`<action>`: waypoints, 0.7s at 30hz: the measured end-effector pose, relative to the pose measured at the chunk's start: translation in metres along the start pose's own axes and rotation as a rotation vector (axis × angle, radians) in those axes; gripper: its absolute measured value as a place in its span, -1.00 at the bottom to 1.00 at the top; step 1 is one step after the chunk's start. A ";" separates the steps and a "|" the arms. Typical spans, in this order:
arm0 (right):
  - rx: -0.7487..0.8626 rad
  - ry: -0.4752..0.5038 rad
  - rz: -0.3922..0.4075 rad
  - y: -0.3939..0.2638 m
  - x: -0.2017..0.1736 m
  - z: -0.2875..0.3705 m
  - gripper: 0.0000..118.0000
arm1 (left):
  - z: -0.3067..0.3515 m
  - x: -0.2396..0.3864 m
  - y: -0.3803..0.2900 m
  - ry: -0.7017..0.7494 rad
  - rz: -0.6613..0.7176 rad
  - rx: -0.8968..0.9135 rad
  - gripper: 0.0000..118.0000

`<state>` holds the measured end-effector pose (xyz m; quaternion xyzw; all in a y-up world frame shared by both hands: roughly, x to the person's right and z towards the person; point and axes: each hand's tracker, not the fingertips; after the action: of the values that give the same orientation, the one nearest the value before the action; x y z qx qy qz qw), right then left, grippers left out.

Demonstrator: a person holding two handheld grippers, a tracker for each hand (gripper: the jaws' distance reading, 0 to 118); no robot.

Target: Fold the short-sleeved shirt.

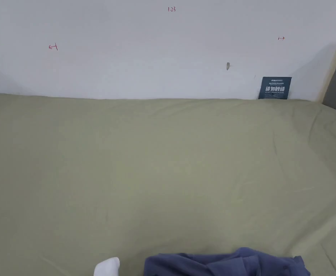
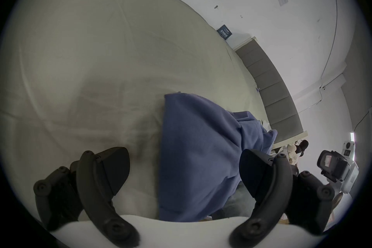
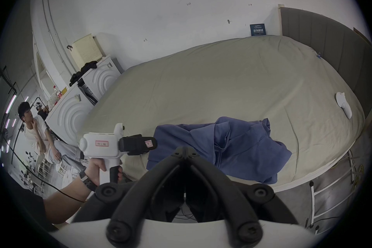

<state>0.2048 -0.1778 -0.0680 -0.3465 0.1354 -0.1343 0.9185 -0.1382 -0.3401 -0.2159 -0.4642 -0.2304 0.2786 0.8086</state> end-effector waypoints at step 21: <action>-0.004 -0.025 -0.024 0.002 -0.002 -0.005 -0.97 | 0.034 -0.039 0.024 -0.193 0.286 0.158 -0.80</action>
<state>0.2020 -0.1783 -0.0727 -0.3517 0.1199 -0.1408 0.9177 -0.1943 -0.3347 -0.2259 -0.3983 -0.2159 0.4511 0.7689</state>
